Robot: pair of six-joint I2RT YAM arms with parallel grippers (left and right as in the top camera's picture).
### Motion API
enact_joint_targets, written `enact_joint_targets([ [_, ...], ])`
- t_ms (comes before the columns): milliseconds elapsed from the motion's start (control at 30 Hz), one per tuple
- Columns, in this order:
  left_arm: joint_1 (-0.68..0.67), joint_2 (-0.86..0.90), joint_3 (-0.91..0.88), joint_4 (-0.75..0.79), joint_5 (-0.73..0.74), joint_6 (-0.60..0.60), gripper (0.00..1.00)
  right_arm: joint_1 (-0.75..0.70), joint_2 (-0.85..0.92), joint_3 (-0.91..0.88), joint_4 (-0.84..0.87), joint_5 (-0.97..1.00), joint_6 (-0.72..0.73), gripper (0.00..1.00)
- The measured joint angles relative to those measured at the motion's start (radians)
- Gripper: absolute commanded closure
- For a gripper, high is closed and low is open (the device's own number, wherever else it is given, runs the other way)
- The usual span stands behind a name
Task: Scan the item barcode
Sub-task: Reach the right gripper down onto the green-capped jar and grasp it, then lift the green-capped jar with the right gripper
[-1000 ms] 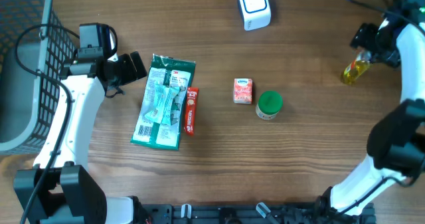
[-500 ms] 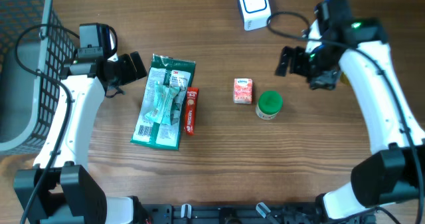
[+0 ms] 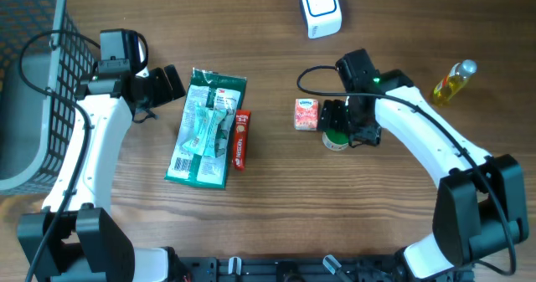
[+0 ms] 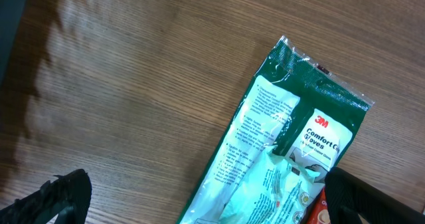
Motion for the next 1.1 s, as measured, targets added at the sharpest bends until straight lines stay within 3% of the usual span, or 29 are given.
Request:
enact_joint_targets([
  [100,0.000,0.000,0.000,0.000,0.000,0.000,0.00,0.000,0.000,-0.014,0.050,0.011,0.008,0.01],
  [200,0.000,0.000,0.000,0.000,0.000,0.000,0.00,0.000,0.000,-0.014,0.047,0.033,0.008,0.30],
  [233,0.000,0.000,0.000,0.000,0.000,0.000,0.00,0.000,0.000,-0.014,0.045,0.042,0.008,0.32],
  [300,0.000,0.000,0.000,0.000,0.000,0.000,0.00,0.002,0.000,-0.014,0.018,0.082,0.008,0.31],
  [533,0.000,0.000,0.000,0.000,0.000,0.000,0.00,0.002,0.000,-0.014,0.007,0.128,-0.119,0.08],
  [600,0.000,0.000,0.000,0.000,0.000,0.000,0.00,0.002,0.000,-0.014,0.007,0.130,-0.113,0.07],
  [800,0.000,0.000,0.000,0.000,0.000,0.000,0.00,0.002,0.000,-0.076,0.048,0.130,-0.057,0.18],
  [967,0.000,0.000,0.000,0.000,0.000,0.000,0.00,0.002,0.001,-0.079,0.074,0.130,-0.055,0.16],
  [1100,0.000,0.000,0.000,0.000,0.000,0.000,0.00,0.002,0.047,-0.079,0.078,0.129,-0.052,0.20],
])
